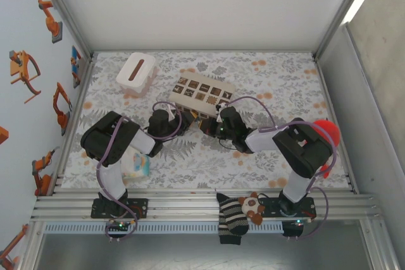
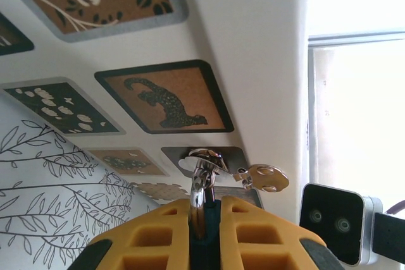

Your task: Unlock the padlock with the key

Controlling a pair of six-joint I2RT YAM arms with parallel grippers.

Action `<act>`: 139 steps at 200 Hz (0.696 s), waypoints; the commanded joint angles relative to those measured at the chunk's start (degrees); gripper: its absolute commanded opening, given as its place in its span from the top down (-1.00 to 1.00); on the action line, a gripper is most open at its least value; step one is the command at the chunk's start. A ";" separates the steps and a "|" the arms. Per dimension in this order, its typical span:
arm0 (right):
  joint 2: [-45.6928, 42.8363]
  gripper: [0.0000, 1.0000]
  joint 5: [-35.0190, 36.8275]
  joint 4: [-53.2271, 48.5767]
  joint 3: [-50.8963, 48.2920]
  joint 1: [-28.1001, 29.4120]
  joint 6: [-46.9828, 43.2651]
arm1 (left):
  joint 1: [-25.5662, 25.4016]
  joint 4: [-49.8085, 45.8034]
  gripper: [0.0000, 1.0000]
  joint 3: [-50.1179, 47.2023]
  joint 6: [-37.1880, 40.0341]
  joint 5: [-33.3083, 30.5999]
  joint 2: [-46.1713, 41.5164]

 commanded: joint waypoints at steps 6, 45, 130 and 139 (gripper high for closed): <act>-1.14 1.00 -0.91 8.41 3.95 -1.04 2.21 | -1.58 -0.76 0.97 0.64 1.03 3.67 0.88; 0.32 1.00 -1.48 8.66 5.61 -1.05 3.31 | -2.17 0.02 0.98 1.29 0.58 3.94 1.33; -0.20 1.00 0.01 10.07 6.39 -2.36 3.04 | -3.25 -0.29 1.00 1.56 0.64 3.76 1.22; -0.26 1.00 -0.65 10.09 6.78 -2.41 3.66 | -3.34 -0.25 1.00 1.65 0.67 3.85 1.33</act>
